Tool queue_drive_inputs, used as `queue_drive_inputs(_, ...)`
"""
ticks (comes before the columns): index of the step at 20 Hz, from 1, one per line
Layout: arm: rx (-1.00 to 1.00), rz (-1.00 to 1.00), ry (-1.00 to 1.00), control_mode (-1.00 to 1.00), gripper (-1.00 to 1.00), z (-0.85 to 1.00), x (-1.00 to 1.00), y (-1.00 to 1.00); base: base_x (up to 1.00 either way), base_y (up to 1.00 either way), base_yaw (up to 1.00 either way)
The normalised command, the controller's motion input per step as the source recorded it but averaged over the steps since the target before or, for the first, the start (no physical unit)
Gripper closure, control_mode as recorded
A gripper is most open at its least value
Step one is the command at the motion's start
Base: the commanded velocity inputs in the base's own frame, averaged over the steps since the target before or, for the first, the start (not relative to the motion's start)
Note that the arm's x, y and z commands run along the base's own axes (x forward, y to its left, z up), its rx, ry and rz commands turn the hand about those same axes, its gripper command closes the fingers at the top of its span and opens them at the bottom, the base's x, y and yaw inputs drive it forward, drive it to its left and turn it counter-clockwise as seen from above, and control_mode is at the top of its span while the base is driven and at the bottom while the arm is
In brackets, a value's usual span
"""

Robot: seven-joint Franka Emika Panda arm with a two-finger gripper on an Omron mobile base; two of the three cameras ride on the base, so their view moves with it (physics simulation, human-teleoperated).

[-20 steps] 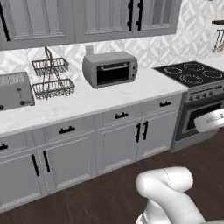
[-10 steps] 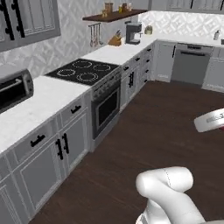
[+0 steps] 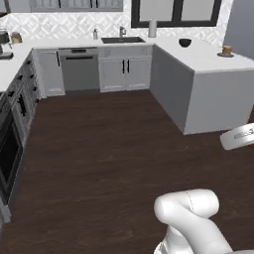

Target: Take the strawberry from the fridge and place it on top of the pancake, located on the dining counter.

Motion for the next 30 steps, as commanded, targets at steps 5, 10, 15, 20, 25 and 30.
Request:
queue_drive_inputs(5, 0.00, 0.00, 0.00, 1.00, 1.00, 0.00, 0.00, 0.00, 0.00, 0.00, -1.00)
queue_drive_inputs(10, 0.00, 0.00, 0.00, 1.00, 1.00, 0.00, 0.00, 0.00, 0.89, 0.03, -0.55)
queue_drive_inputs(15, 0.00, 0.00, 0.00, 1.00, 1.00, 0.00, 0.00, 0.00, 1.00, 0.00, -0.26)
queue_drive_inputs(20, 0.00, 0.00, 0.00, 1.00, 1.00, 0.00, 0.00, 0.00, 1.00, 0.00, -0.20)
queue_drive_inputs(25, 0.00, 0.00, 0.00, 1.00, 1.00, 0.00, 0.00, 0.00, 1.00, 0.00, -0.11)
queue_drive_inputs(30, 0.00, 0.00, 0.00, 1.00, 1.00, 0.00, 0.00, 0.00, 1.00, -0.02, -0.06)
